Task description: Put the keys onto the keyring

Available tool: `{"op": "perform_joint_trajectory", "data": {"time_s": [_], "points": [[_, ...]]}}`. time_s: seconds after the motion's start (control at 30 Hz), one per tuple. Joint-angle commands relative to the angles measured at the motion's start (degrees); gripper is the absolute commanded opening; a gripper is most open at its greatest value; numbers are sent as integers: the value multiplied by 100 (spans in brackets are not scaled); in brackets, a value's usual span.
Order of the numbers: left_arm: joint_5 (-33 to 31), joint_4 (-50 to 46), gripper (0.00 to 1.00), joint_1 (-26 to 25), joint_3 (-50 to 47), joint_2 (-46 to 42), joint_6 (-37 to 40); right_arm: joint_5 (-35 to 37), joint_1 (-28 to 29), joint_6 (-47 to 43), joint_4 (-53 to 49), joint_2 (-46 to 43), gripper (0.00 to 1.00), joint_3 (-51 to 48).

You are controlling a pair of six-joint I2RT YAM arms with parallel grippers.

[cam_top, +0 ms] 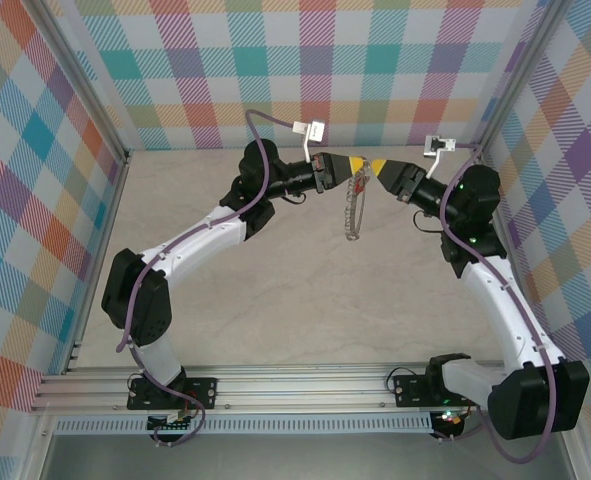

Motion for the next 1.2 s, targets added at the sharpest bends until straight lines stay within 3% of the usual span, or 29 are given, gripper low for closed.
{"op": "perform_joint_trajectory", "data": {"time_s": [0.0,0.33,0.73,0.93,1.1,1.17], "points": [[90,442,0,-24,50,-75,-68,-308,-25,236,641,26,38,-82],[97,444,0,-21,56,-78,-78,-505,-22,437,895,135,38,-211],[126,441,0,-42,83,-24,-94,-602,-21,584,1123,312,26,-197],[161,441,0,-52,153,54,-116,-700,-21,615,1186,347,17,-184],[194,423,0,-69,215,138,-129,-780,-18,521,1109,330,1,-158],[213,426,0,-69,225,171,-129,-775,-21,421,1006,314,0,-142]]}}
